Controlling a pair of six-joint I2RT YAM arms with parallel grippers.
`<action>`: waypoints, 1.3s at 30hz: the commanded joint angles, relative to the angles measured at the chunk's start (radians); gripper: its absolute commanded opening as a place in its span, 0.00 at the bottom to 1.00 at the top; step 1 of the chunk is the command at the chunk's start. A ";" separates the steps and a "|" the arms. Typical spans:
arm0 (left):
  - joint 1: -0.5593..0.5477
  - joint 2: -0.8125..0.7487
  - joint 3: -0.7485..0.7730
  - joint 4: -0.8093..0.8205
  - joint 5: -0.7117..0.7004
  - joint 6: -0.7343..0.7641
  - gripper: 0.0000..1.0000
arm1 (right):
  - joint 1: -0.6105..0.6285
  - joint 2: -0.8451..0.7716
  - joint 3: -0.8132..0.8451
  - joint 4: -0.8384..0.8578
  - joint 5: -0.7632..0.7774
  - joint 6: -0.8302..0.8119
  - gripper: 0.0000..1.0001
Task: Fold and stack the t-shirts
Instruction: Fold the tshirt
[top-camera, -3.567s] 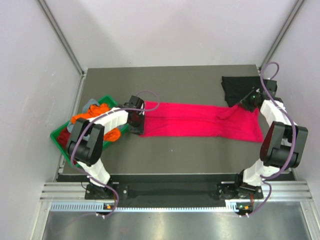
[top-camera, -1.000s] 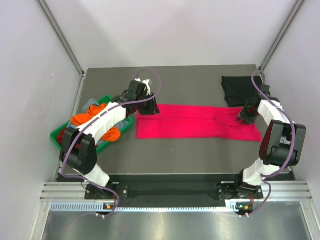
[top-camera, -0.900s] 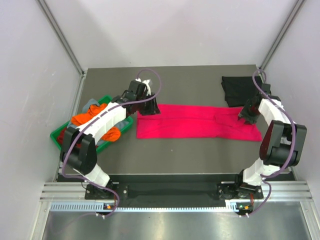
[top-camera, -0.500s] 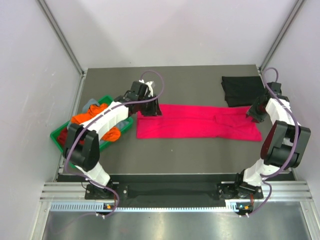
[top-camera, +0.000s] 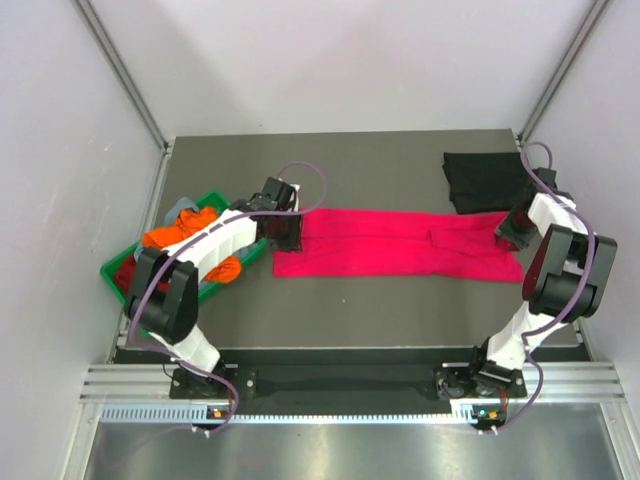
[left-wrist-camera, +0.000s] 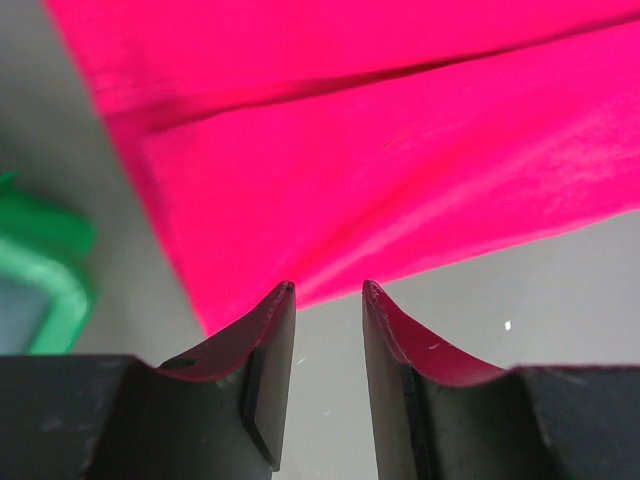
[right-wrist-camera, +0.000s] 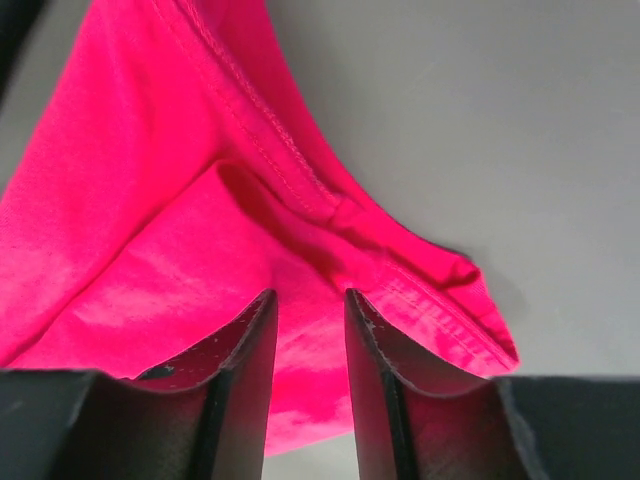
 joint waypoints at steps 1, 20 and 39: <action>0.002 -0.095 -0.009 -0.053 -0.094 0.047 0.39 | -0.002 -0.066 0.087 -0.052 0.051 0.011 0.34; 0.057 -0.198 -0.122 0.021 0.118 -0.002 0.38 | -0.048 -0.147 -0.085 0.037 -0.128 0.152 0.18; 0.066 -0.181 -0.127 0.033 0.124 0.010 0.35 | -0.066 -0.149 -0.180 0.169 -0.055 0.221 0.14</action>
